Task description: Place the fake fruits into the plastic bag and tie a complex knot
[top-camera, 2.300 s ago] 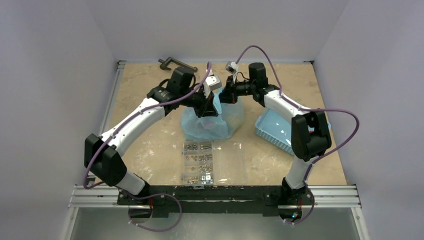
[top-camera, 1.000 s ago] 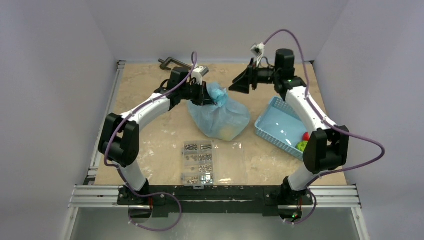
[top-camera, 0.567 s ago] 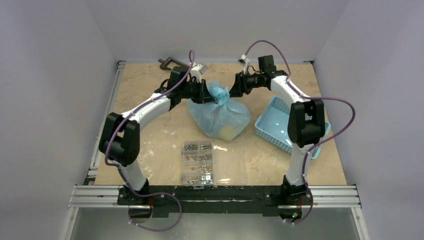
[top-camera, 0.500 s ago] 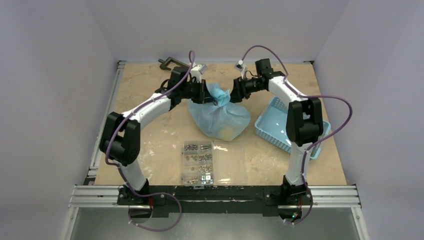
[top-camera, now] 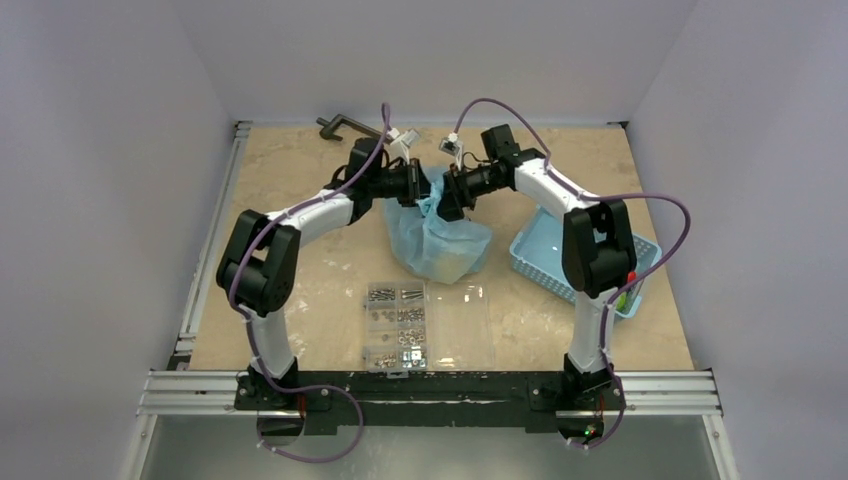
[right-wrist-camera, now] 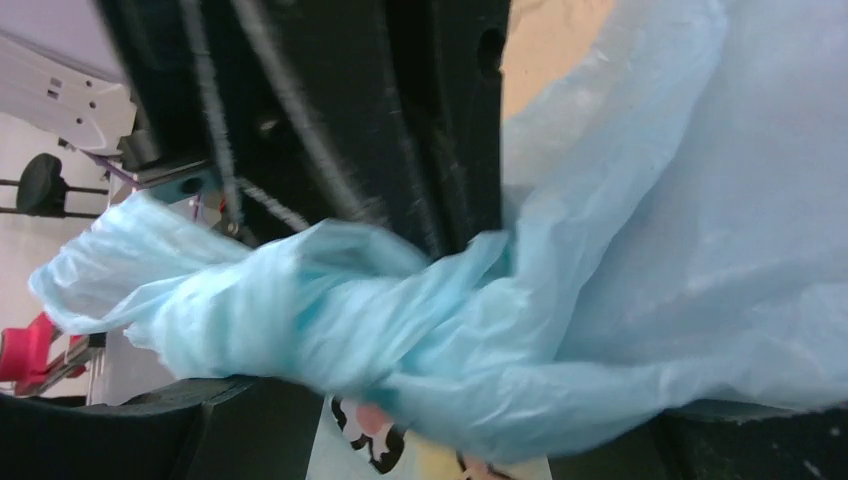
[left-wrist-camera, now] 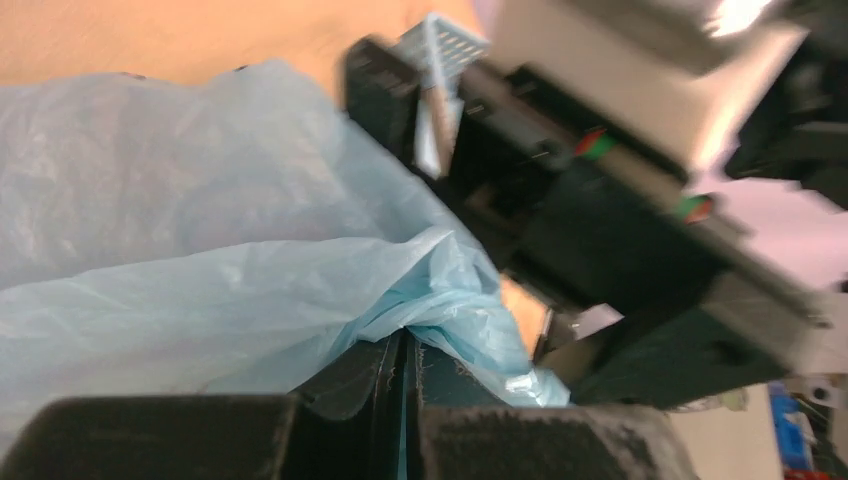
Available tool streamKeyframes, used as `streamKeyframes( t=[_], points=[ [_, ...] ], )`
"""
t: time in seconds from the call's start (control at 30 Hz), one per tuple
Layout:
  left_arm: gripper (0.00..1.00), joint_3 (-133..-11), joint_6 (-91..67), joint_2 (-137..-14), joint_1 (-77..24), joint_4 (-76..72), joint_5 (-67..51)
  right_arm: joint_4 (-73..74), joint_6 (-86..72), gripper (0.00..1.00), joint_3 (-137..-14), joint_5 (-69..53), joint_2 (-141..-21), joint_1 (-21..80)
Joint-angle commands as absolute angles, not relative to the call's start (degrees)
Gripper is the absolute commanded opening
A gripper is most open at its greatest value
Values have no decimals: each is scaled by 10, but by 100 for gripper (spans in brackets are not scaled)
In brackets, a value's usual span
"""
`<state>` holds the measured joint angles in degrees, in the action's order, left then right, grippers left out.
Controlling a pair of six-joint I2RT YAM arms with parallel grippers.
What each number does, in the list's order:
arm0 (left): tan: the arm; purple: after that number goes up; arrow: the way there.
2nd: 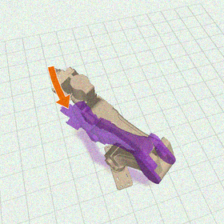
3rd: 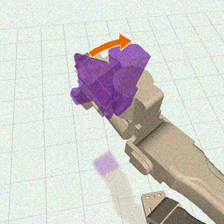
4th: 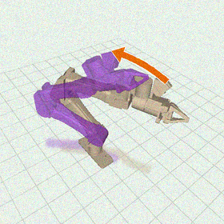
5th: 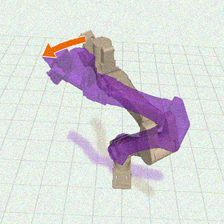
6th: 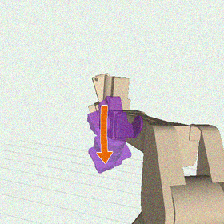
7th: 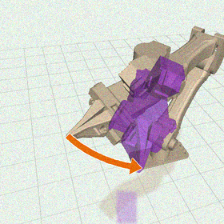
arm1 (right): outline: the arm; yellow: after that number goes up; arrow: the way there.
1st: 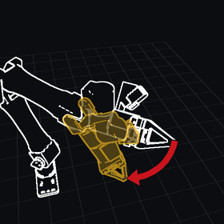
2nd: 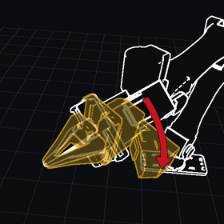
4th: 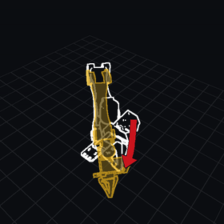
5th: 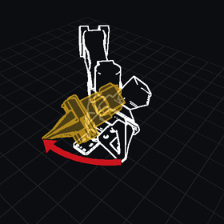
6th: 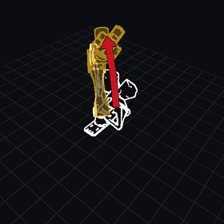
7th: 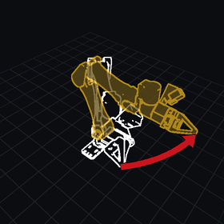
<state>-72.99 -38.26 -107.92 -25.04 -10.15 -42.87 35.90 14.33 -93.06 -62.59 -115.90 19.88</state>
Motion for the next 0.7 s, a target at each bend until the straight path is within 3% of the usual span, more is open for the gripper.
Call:
streamKeyframes(
  t=[0.0,0.1,0.23,0.5,0.67],
  points=[
    [0,-731,-493,-1077,-240,-315,-548,97,-12,70,-908,-633,-1138,214],
    [0,-738,-509,-1075,-239,-332,-580,-41,-100,71,-919,-625,-1147,215],
    [0,-726,-481,-1076,-229,-286,-583,-55,-112,72,-931,-643,-1137,216],
    [0,-705,-437,-1092,-219,-230,-586,242,103,75,-883,-668,-1066,167],
    [0,-699,-450,-1095,-220,-238,-589,351,171,66,-894,-672,-1065,130]
  ],
)
